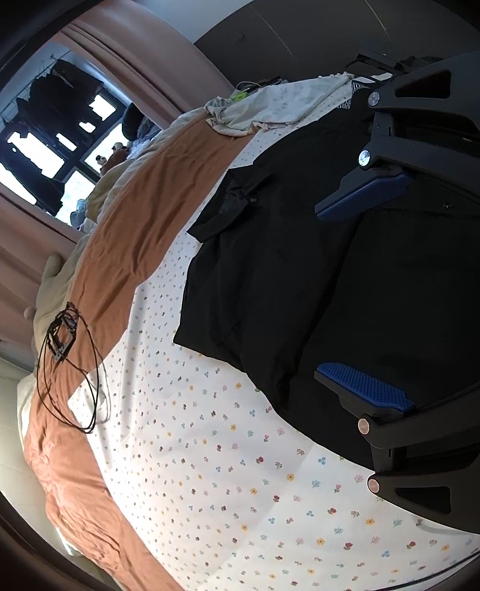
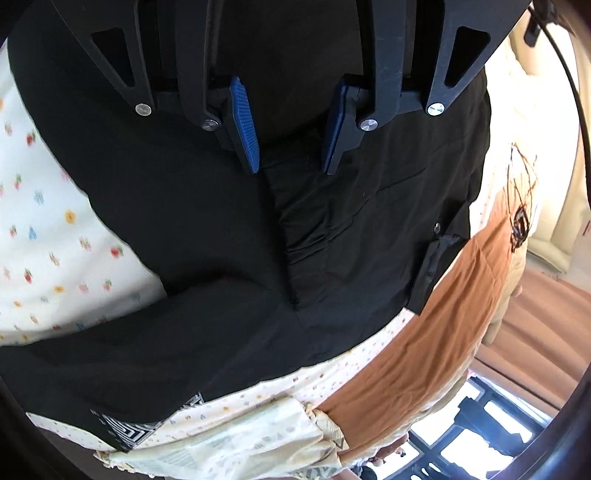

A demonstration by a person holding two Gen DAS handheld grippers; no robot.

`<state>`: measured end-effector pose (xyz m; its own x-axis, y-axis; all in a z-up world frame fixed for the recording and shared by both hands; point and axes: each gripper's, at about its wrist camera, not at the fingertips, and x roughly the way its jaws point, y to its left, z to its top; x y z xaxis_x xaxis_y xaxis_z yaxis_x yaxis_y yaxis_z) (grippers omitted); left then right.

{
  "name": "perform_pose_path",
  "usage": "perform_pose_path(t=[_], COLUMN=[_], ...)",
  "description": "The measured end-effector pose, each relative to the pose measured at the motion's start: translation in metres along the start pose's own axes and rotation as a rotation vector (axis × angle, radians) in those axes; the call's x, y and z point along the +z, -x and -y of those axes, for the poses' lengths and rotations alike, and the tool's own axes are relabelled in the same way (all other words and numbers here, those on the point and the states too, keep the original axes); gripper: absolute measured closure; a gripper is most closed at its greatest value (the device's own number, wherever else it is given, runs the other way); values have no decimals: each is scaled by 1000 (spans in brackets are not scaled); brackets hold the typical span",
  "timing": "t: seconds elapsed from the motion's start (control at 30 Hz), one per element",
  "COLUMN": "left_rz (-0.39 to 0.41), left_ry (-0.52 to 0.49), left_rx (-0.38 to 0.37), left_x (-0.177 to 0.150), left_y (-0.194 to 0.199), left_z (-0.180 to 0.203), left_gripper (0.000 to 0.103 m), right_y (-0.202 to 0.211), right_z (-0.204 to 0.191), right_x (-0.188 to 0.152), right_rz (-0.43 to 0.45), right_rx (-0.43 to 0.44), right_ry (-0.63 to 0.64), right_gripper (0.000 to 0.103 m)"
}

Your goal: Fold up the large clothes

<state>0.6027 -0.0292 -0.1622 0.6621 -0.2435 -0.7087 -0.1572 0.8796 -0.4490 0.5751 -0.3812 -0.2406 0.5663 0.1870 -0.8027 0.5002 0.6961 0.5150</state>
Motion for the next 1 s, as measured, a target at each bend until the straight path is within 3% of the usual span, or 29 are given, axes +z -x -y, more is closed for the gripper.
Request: perform_pose_path(t=[0.13, 0.23, 0.47, 0.6, 0.67, 0.73, 0.77, 1.0], left_rz=[-3, 2, 5, 5, 7, 11, 12, -6], left_ry=[-7, -7, 0, -19, -16, -5, 4, 69], left_rx=[9, 19, 12, 15, 14, 14, 16, -14], left_x=[-1, -1, -3, -5, -5, -3, -2, 1], left_y=[-2, -1, -1, -1, 0, 1, 1, -1], left_z=[0, 0, 5, 10, 9, 6, 3, -6], left_gripper=[23, 23, 23, 23, 23, 23, 23, 23], right_y=[-2, 8, 34, 17, 5, -4, -9, -28], right_z=[-6, -4, 9, -1, -13, -17, -19, -32], right_x=[18, 23, -5, -18, -20, -22, -21, 1], right_rz=[55, 82, 27, -75, -74, -60, -52, -11], right_rx=[-72, -63, 48, 201, 202, 165, 151, 135], right_ry=[30, 13, -50, -86, -57, -31, -16, 45], right_gripper=[66, 66, 60, 60, 60, 71, 94, 97])
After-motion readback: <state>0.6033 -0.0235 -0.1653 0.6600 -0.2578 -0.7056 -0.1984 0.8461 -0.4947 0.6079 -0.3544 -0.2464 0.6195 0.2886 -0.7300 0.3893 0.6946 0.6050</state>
